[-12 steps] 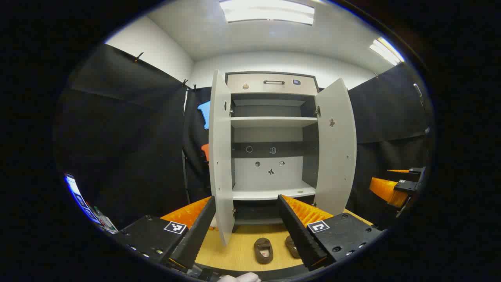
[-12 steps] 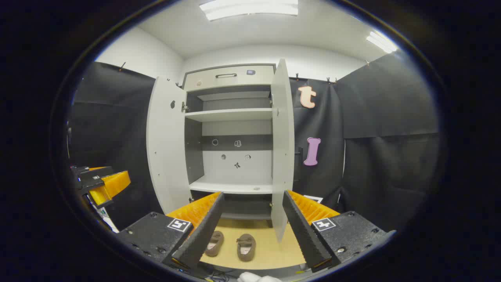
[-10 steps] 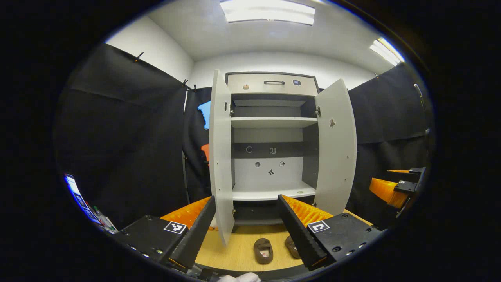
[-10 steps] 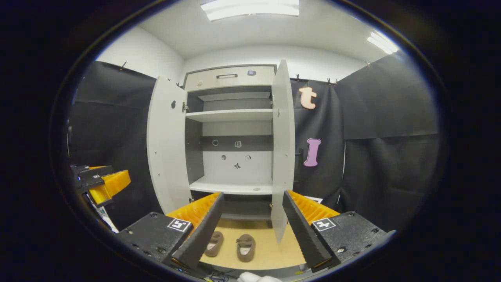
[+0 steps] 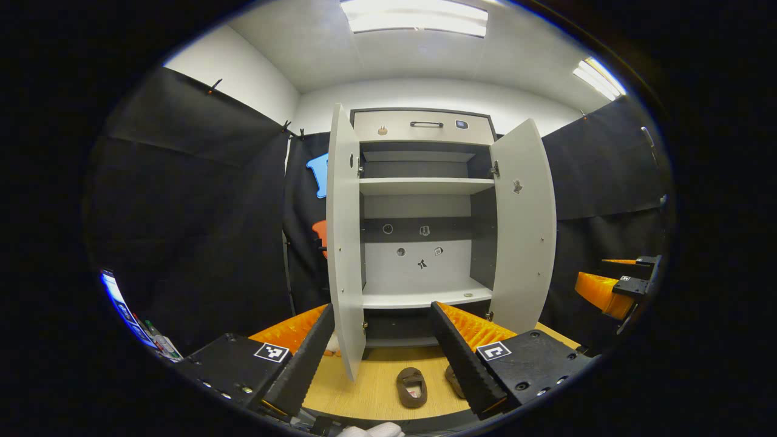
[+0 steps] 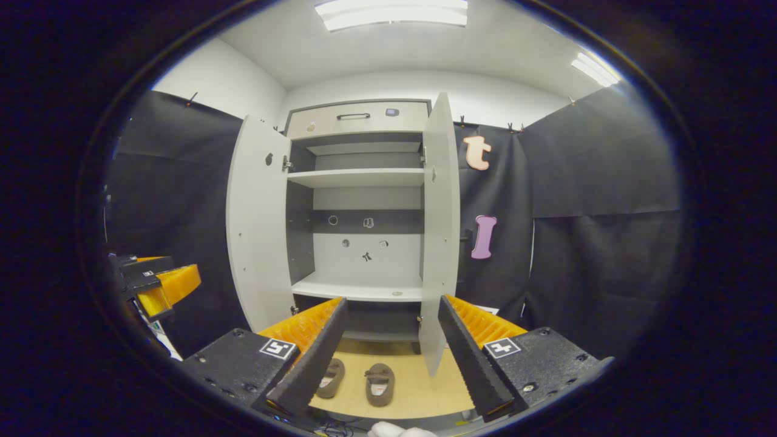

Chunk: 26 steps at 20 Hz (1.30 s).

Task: Grab one shoe with the right hand and put it into the shoe cabinet, grab the other shoe with the left hand and put it into the shoe cabinet; then close the right door with the right hand and the left door with the left hand.

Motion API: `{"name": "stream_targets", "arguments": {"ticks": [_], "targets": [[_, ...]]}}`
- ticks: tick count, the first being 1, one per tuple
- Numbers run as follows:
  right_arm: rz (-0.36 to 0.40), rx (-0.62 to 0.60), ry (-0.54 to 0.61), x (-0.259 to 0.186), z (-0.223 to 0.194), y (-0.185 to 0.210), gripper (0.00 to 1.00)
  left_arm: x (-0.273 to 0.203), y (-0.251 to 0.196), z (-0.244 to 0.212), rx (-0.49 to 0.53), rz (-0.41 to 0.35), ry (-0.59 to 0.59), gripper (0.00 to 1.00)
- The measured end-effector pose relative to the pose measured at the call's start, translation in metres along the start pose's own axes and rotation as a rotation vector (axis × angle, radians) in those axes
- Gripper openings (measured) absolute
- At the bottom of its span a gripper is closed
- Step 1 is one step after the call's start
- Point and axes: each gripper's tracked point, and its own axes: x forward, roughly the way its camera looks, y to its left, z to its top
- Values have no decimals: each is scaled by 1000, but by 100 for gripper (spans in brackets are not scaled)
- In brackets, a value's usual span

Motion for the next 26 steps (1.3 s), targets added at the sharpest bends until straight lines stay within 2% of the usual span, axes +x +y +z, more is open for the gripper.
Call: {"name": "stream_targets", "arguments": {"ticks": [8,12,17,22,26], "targets": [[8,-4,21,1,-4,2,98,0,5,-4,6,2,7,96],[9,-29,91,18,-38,11,98,-2,9,-9,12,4,19,96],[41,-68,311,41,-137,24,98,-5,24,-33,-11,24,59,96],[82,-3,559,76,-259,37,98,-4,40,-51,-9,82,109,96],[116,30,682,112,-335,48,96,2,44,-55,6,129,135,96]]}}
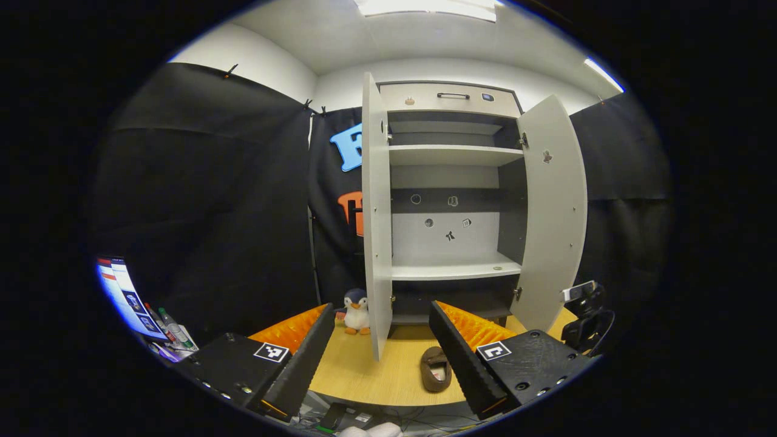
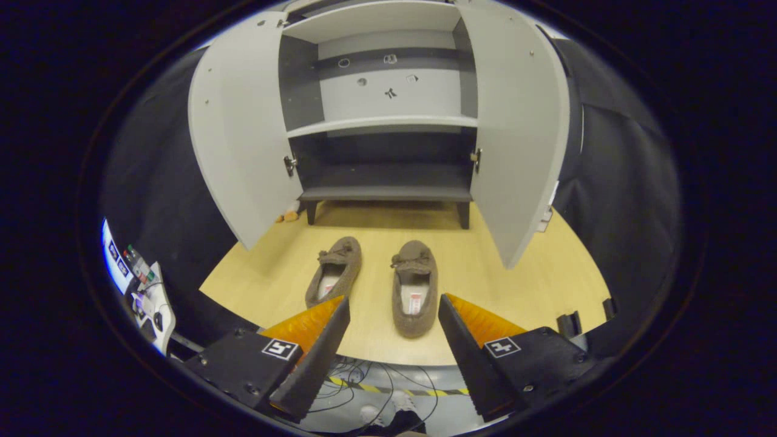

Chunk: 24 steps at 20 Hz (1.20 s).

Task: Grab one shoe with the right hand and put it into the shoe cabinet, grab the other shoe with the left hand and put it into the shoe cabinet; then close the right door with the right hand and the left door with the left hand.

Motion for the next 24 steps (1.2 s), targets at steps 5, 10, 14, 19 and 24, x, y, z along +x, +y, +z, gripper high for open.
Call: {"name": "stream_targets", "arguments": {"ticks": [5,10,14,19,24], "targets": [[8,-3,76,84,-14,-4,94,12,-2,2,0,62,16,96],[28,23,145,144,-21,-4,92,31,-6,3,25,114,40,96],[25,54,158,179,-14,-5,90,42,-5,-3,30,152,63,96],[33,94,162,213,-8,-6,83,54,-6,-6,32,185,81,96],[17,97,158,236,-6,-13,56,64,-8,-6,33,198,89,96]]}}
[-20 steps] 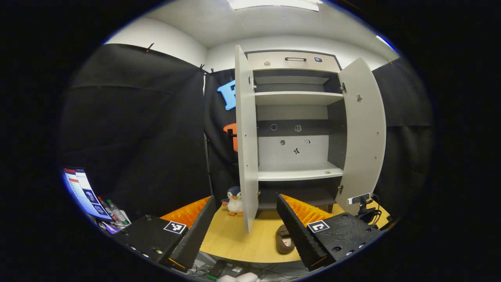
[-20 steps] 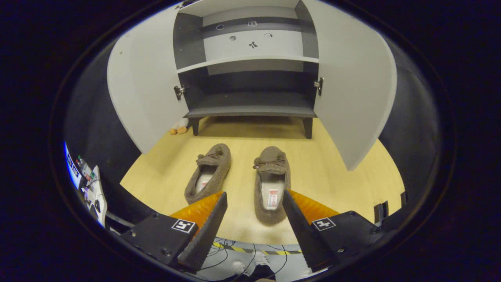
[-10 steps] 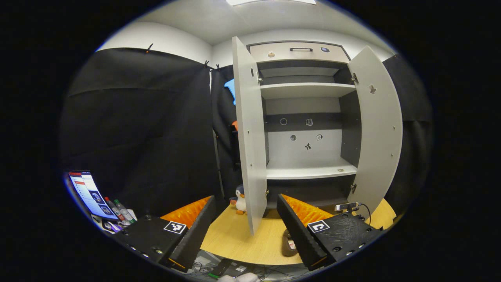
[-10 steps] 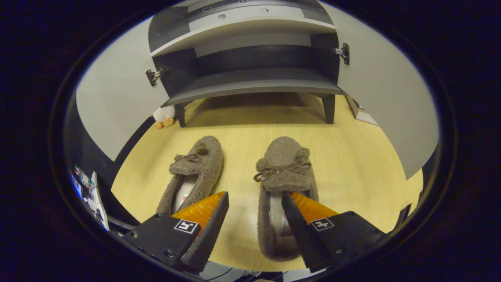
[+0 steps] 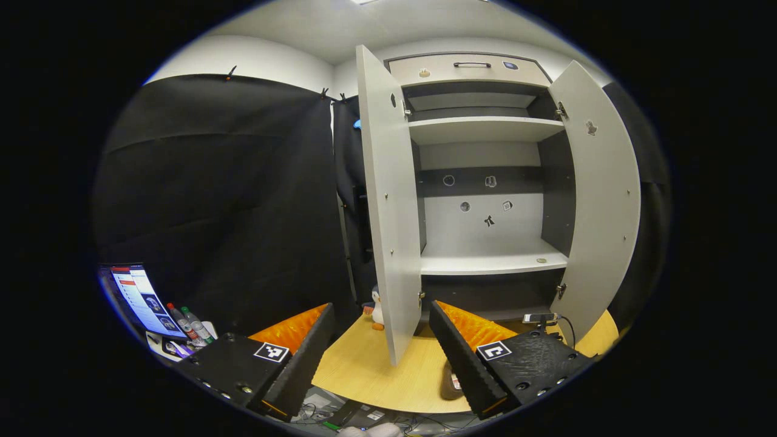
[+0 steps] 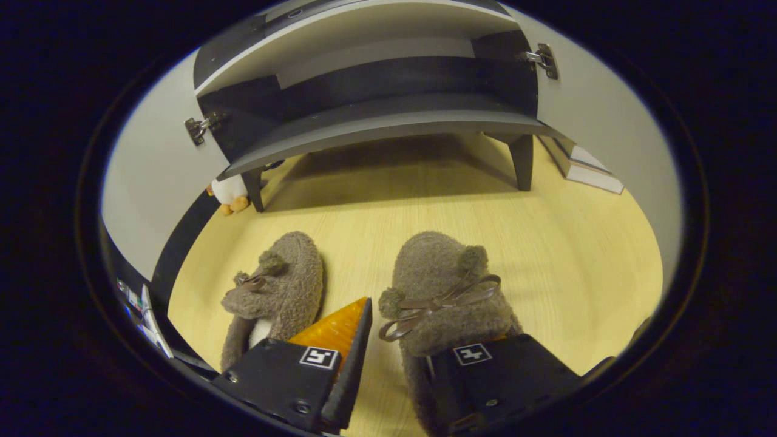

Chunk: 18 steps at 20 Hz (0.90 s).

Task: Grab one shoe with the right hand and put it into the shoe cabinet, grab the other shoe with the left hand and put it into the shoe cabinet; then close the right door with the right hand and the left door with the left hand.

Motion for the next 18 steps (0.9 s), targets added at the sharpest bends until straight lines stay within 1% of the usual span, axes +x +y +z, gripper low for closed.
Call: {"name": "stream_targets", "arguments": {"ticks": [1,2,3,4,6,8,10,14,17,18], "targets": [[-24,-9,-7,-1,2,-5,43,1,0,1,-3,2,0,96],[-30,-14,-1,2,-1,-7,25,3,-2,1,-6,-1,0,96],[-22,-16,9,-2,-2,-5,18,4,-2,1,-8,-1,-1,96],[-12,-15,16,-4,-2,-4,14,5,-3,3,-10,-5,-5,96],[19,-2,40,-12,-3,1,11,8,-7,6,-11,-13,-13,96],[31,-6,19,-25,7,5,10,8,-10,6,-9,-23,-19,96],[50,-19,-24,-46,26,14,9,6,-15,7,-16,-49,-27,96],[82,-36,-151,-98,85,35,10,0,-23,7,-15,-85,-40,96],[105,-44,-257,-141,143,49,9,-3,-26,10,-22,-106,-54,96],[110,-45,-294,-150,162,54,10,-4,-27,11,-23,-112,-59,96]]}}
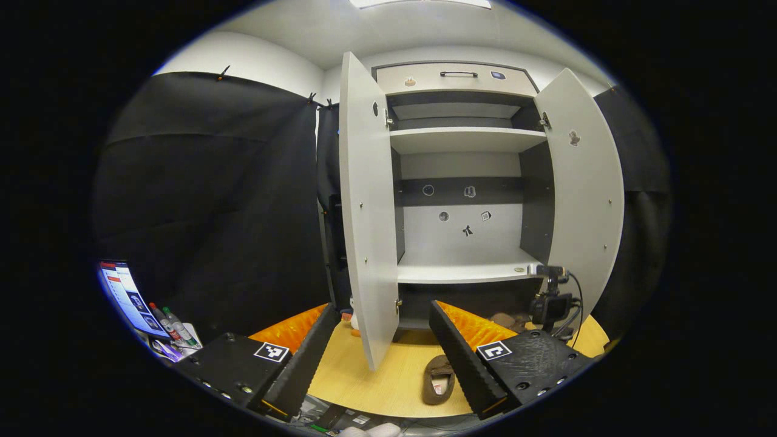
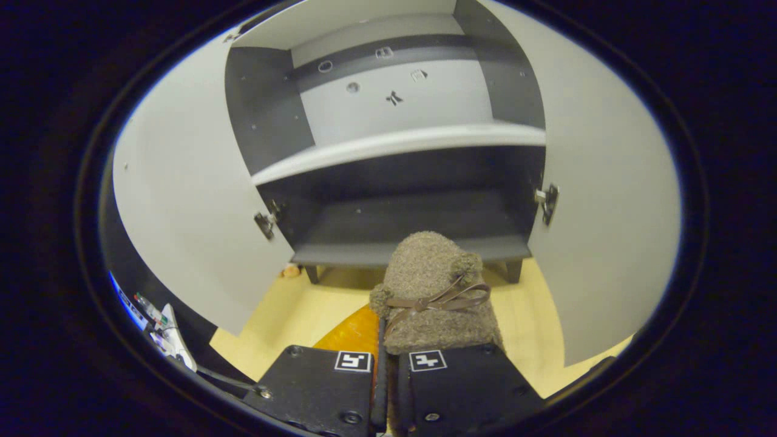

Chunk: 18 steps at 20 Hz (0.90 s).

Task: Grab one shoe with the right hand and put it into the shoe cabinet, grab the other shoe with the left hand and put it into the shoe cabinet; then close the right door with the right hand and the left door with the left hand.

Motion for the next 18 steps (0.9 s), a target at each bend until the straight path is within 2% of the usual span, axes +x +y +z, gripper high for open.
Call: {"name": "stream_targets", "arguments": {"ticks": [3,4,5,6,8,9,10,11,13,14,18], "targets": [[16,-12,-102,-10,66,16,10,-2,3,1,17,0,-17,96],[14,-19,-136,-9,88,18,10,-4,4,1,21,4,-22,100],[5,-23,-168,-7,110,19,10,-4,5,1,16,3,-24,96],[-1,-23,-195,-5,129,20,10,-5,5,-1,6,0,-25,100],[-10,-16,-236,3,165,22,8,-4,6,3,-7,1,-32,96],[-19,-19,-250,6,180,21,8,-5,7,4,-9,4,-35,100],[-26,-26,-262,10,193,22,10,-6,7,5,-10,5,-37,96],[-35,-31,-274,15,207,21,10,-5,7,5,-14,6,-40,100],[-52,-44,-287,29,230,19,10,-5,7,5,-18,7,-42,92],[-59,-45,-293,36,240,19,10,-4,7,5,-20,6,-41,96],[-96,-48,-279,72,275,13,10,-1,5,2,-21,7,-34,96]]}}
